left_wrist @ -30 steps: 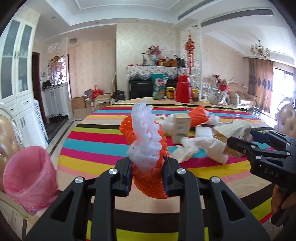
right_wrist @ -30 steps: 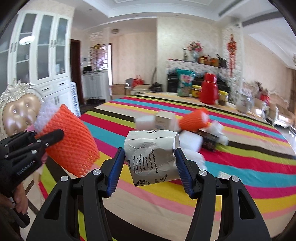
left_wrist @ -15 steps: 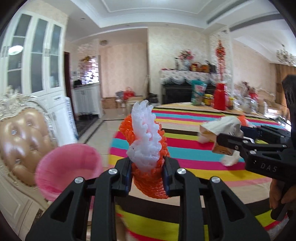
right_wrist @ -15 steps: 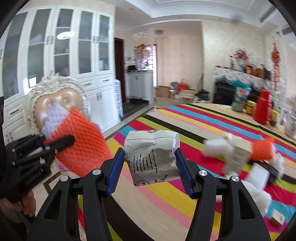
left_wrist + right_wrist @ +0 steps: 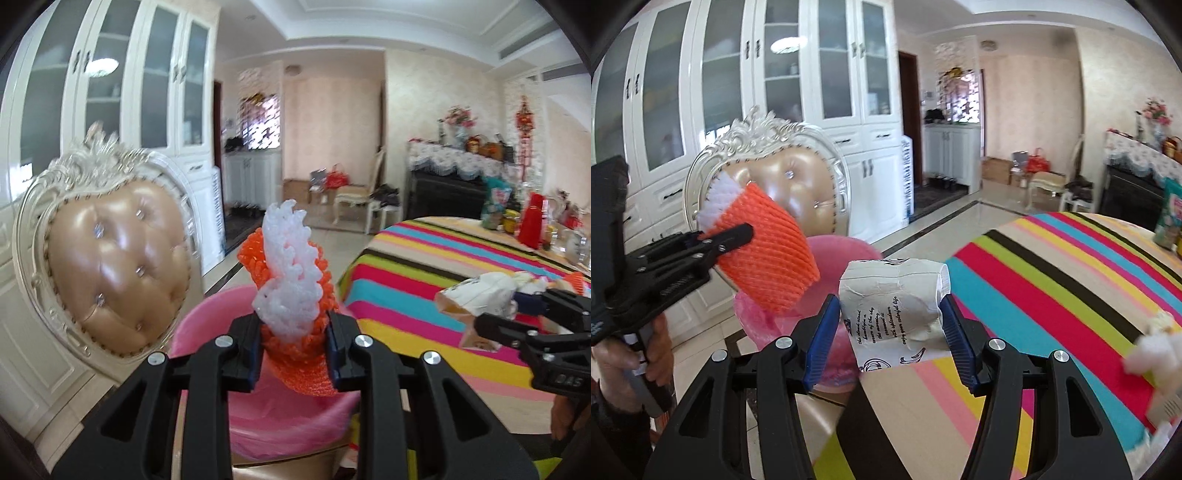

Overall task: Collect trash
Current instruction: 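Carry both items to the pink bin and open both grippers over it, then move both tools back over the table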

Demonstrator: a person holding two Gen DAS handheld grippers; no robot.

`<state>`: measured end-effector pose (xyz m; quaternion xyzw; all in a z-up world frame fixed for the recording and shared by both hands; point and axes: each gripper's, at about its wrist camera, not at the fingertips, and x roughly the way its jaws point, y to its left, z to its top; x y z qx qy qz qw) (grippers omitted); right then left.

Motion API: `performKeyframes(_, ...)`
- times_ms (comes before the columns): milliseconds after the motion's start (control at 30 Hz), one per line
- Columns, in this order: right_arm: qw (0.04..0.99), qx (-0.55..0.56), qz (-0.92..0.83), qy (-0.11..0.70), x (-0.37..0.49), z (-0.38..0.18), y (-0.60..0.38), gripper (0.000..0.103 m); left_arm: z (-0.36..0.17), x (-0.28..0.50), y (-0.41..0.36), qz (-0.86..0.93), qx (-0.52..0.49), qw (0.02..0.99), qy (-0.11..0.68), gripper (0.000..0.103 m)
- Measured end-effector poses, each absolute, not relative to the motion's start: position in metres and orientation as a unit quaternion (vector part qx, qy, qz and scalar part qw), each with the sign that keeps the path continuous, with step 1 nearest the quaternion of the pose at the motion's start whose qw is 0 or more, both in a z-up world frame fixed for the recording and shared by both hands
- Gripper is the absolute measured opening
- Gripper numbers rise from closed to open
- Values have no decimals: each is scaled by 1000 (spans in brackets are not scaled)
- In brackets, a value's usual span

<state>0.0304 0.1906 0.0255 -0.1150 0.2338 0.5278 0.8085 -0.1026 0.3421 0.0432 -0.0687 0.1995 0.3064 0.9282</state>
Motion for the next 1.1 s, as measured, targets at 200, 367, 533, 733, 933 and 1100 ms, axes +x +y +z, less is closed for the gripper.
performKeyframes(200,789,-131,549,241,36,14,240,56,7,-95,401,323,-117,913,221,30)
performKeyframes(367,772,-138,569,247,38,4,285,62,-11,-95,425,354,-129,899,224,81)
performKeyframes(533,765,-135,579,247,39,1,302,87,-15,-119,429,393,-144,885,206,89)
performKeyframes(733,772,-134,578,227,31,7,271,87,-15,-148,409,427,-120,874,197,96)
performKeyframes(933,789,-137,555,225,29,10,206,87,-9,-144,352,406,-66,891,191,98)
performKeyframes(1100,818,-129,512,228,38,10,137,87,-6,-118,305,344,-38,919,191,98)
